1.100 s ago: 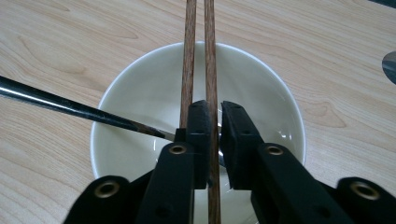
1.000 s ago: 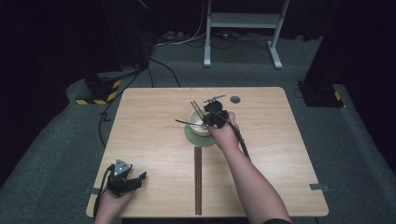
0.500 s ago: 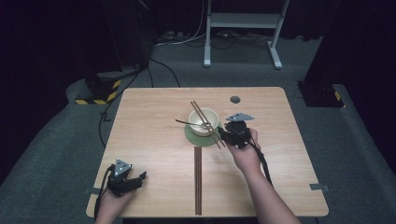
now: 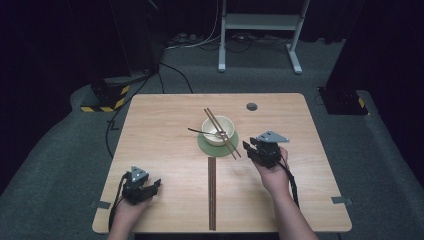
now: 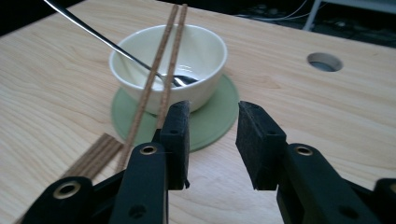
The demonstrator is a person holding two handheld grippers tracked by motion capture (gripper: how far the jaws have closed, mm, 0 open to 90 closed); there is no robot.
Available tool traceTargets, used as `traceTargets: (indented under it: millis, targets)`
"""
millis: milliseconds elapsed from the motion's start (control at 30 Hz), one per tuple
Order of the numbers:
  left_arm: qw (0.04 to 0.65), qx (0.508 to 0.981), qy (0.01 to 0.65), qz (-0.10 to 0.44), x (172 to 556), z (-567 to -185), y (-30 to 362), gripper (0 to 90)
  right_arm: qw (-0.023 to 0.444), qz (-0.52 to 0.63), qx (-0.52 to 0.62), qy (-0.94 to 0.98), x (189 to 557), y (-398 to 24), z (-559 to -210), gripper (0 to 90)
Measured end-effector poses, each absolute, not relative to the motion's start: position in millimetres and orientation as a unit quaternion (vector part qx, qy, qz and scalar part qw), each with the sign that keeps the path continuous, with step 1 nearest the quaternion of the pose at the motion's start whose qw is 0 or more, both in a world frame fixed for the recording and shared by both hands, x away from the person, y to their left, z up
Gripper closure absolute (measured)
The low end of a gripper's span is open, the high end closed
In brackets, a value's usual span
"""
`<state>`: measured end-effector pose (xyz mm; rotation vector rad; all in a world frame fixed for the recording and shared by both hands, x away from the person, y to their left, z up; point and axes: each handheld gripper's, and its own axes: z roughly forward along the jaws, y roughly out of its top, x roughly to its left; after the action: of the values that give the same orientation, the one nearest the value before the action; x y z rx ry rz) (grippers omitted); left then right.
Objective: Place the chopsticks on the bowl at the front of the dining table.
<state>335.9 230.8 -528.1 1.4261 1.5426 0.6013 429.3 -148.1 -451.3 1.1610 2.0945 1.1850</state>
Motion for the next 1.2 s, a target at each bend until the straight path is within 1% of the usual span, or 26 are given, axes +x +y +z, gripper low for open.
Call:
traceTargets:
  millis: [33, 133, 167, 200, 267, 300, 400, 433, 467, 600, 633, 667, 700, 767, 800, 900, 1033, 1100, 1200]
  targets:
    - [0.460, 0.579, 0.627, 0.245, 338.5, -525.0, 226.9, 50.2, 0.239, 0.422, 0.426, 0.764, 430.9, -151.3, -452.9, 63.4]
    - [0.478, 0.570, 0.622, 0.244, 349.3, -508.3, 207.4, 56.4, 0.209, 0.429, 0.441, 0.760, 436.1, -161.0, -455.9, 63.8]
    - [0.478, 0.570, 0.622, 0.244, 349.3, -508.3, 207.4, 58.6, 0.209, 0.429, 0.441, 0.760, 436.1, -161.0, -455.9, 63.8]
    - [0.484, 0.576, 0.612, 0.245, 354.3, -499.3, 197.5, 60.9, 0.199, 0.431, 0.444, 0.760, 437.4, -163.7, -458.9, 63.7]
    - [0.485, 0.578, 0.607, 0.248, 357.6, -494.3, 190.9, 63.0, 0.192, 0.429, 0.443, 0.764, 438.5, -162.8, -462.5, 64.2]
    - [0.496, 0.573, 0.604, 0.246, 362.2, -489.2, 182.8, 63.2, 0.191, 0.426, 0.441, 0.767, 439.2, -161.9, -463.7, 65.0]
    - [0.495, 0.575, 0.604, 0.244, 367.1, -488.8, 173.3, 63.1, 0.184, 0.418, 0.439, 0.773, 439.6, -158.3, -466.3, 65.0]
    - [0.489, 0.582, 0.602, 0.245, 368.3, -489.7, 171.0, 62.9, 0.189, 0.417, 0.438, 0.773, 438.6, -155.7, -467.9, 65.0]
    - [0.495, 0.575, 0.605, 0.242, 373.2, -491.9, 161.6, 62.9, 0.195, 0.414, 0.437, 0.774, 437.2, -153.4, -469.7, 64.8]
    - [0.499, 0.582, 0.595, 0.244, 377.2, -491.4, 146.8, 63.0, 0.190, 0.419, 0.431, 0.776, 436.7, -151.4, -471.5, 64.6]
    - [0.510, 0.576, 0.591, 0.243, 379.8, -490.9, 138.7, 63.0, 0.190, 0.420, 0.429, 0.776, 436.6, -151.1, -471.3, 64.9]
    - [0.511, 0.596, 0.568, 0.248, 384.4, -490.5, 125.3, 61.1, 0.190, 0.422, 0.425, 0.778, 435.3, -150.8, -470.4, 64.9]
    - [0.511, 0.596, 0.568, 0.248, 384.4, -490.5, 125.3, 59.3, 0.193, 0.420, 0.425, 0.778, 435.1, -150.8, -470.8, 64.9]
    - [0.521, 0.595, 0.564, 0.236, 395.4, -490.1, 105.6, 58.6, 0.190, 0.423, 0.425, 0.777, 436.3, -152.0, -472.4, 64.9]
    - [0.528, 0.589, 0.566, 0.231, 399.2, -490.5, 98.9, 58.9, 0.188, 0.422, 0.425, 0.778, 437.2, -152.7, -473.1, 65.0]
    - [0.525, 0.595, 0.564, 0.227, 406.6, -493.7, 81.0, 61.3, 0.180, 0.422, 0.425, 0.781, 438.6, -154.0, -475.6, 66.1]
    - [0.531, 0.590, 0.567, 0.222, 409.1, -496.3, 67.3, 59.9, 0.170, 0.426, 0.426, 0.780, 436.4, -156.0, -476.4, 66.3]
    - [0.525, 0.595, 0.567, 0.221, 409.8, -497.3, 61.2, 57.8, 0.170, 0.429, 0.420, 0.781, 434.2, -155.5, -476.1, 66.3]
    - [0.530, 0.593, 0.561, 0.231, 411.1, -496.3, 56.4, 56.9, 0.172, 0.424, 0.407, 0.790, 432.2, -150.4, -477.0, 66.3]
